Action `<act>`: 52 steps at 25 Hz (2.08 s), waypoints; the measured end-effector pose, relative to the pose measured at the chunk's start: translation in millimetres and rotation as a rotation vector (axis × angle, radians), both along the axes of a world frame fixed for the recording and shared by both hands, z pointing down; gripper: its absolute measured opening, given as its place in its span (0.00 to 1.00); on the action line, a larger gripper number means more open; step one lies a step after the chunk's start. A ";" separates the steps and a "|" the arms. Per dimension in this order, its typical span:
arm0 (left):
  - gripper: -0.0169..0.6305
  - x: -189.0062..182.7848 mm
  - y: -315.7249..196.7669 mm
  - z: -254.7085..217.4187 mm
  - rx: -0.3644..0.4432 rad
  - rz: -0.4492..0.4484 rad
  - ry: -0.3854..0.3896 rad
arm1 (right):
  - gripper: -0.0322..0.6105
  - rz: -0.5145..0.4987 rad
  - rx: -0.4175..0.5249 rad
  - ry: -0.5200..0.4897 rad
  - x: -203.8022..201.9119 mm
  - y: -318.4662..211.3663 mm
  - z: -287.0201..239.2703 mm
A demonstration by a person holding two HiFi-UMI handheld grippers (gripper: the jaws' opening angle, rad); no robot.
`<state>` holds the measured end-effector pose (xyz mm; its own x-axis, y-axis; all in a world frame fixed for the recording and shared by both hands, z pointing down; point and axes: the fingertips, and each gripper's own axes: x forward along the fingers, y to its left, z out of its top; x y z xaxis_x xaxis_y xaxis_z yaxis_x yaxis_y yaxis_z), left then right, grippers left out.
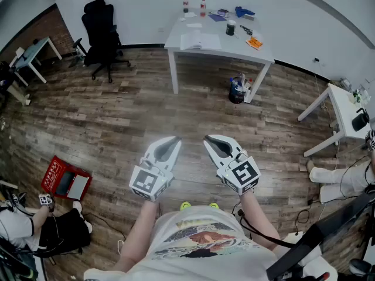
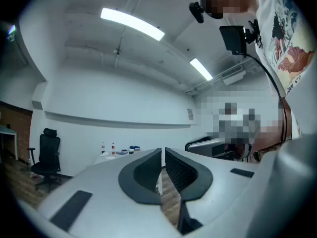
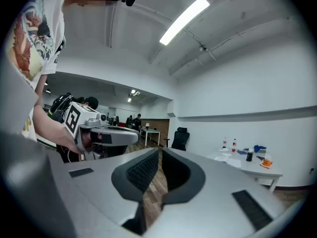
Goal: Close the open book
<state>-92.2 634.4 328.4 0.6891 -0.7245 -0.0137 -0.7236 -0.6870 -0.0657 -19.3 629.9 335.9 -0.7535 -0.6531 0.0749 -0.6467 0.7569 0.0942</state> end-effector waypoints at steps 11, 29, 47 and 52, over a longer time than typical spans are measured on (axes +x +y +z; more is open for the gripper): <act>0.07 6.4 1.1 0.2 -0.012 0.029 0.008 | 0.11 -0.013 -0.056 -0.076 0.1 0.3 0.0; 0.07 -28.3 8.7 23.0 -0.057 0.039 0.034 | 0.11 -0.012 -0.146 -0.032 -35.5 10.9 31.8; 0.07 -6.3 -114.8 35.9 -0.104 0.007 0.000 | 0.11 -0.019 -0.188 -0.028 -2.6 -129.4 48.5; 0.07 18.4 -163.1 37.7 -0.100 -0.019 -0.013 | 0.11 -0.042 -0.180 -0.059 21.2 -182.0 47.7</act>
<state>-73.8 471.3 366.0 0.6752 -0.7344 0.0684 -0.7358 -0.6771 -0.0068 1.9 447.9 383.6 -0.7865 -0.6010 0.1424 -0.6145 0.7846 -0.0825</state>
